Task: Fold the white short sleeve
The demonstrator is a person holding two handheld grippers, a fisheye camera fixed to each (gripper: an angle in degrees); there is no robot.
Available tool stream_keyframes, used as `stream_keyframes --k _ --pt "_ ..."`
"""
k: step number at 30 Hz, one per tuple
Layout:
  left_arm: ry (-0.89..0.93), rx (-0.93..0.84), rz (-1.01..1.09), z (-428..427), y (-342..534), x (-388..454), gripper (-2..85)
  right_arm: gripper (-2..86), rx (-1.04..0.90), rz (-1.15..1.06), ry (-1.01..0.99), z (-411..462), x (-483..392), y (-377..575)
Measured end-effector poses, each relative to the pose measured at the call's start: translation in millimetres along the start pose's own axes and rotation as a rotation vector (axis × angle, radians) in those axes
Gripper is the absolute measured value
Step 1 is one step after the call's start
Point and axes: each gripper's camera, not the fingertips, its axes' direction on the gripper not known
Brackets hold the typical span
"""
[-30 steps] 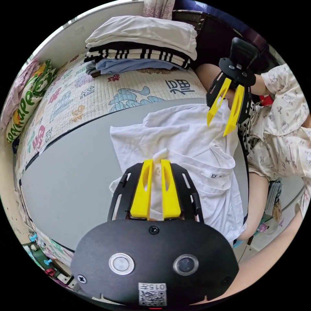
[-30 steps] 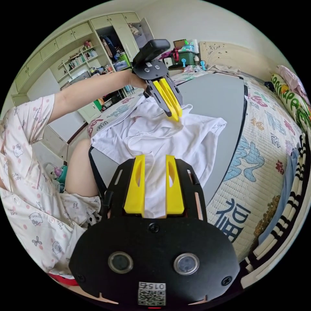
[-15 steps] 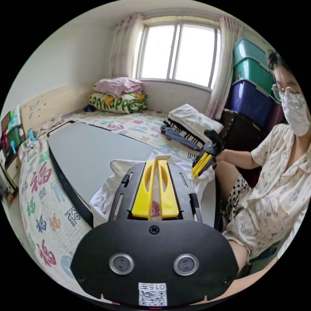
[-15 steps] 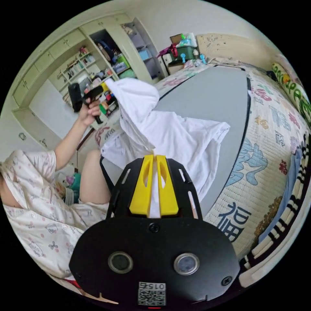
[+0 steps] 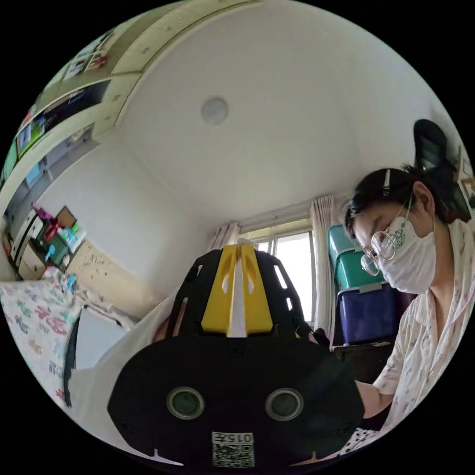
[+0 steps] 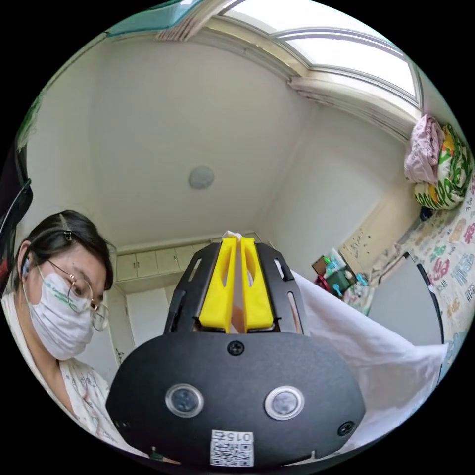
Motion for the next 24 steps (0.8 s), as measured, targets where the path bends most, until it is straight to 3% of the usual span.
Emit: stream_keyframes --k 7,13,20,24 --pt "0.076 0.085 0.319 -21 -92 92 -0.5 0.4 0.117 -0.399 -0.024 -36 -178 -63" --pt "0.095 0.13 0.444 -16 -116 122 -0.4 0.4 0.144 -0.591 -0.025 -49 -235 -61" --pt "0.042 0.073 0.5 27 -78 85 -0.3 0.4 0.045 -0.724 0.072 -23 -171 10" --pt "-0.03 -0.056 0.472 77 -18 18 -0.3 0.4 -0.113 -0.679 0.217 30 -11 84"
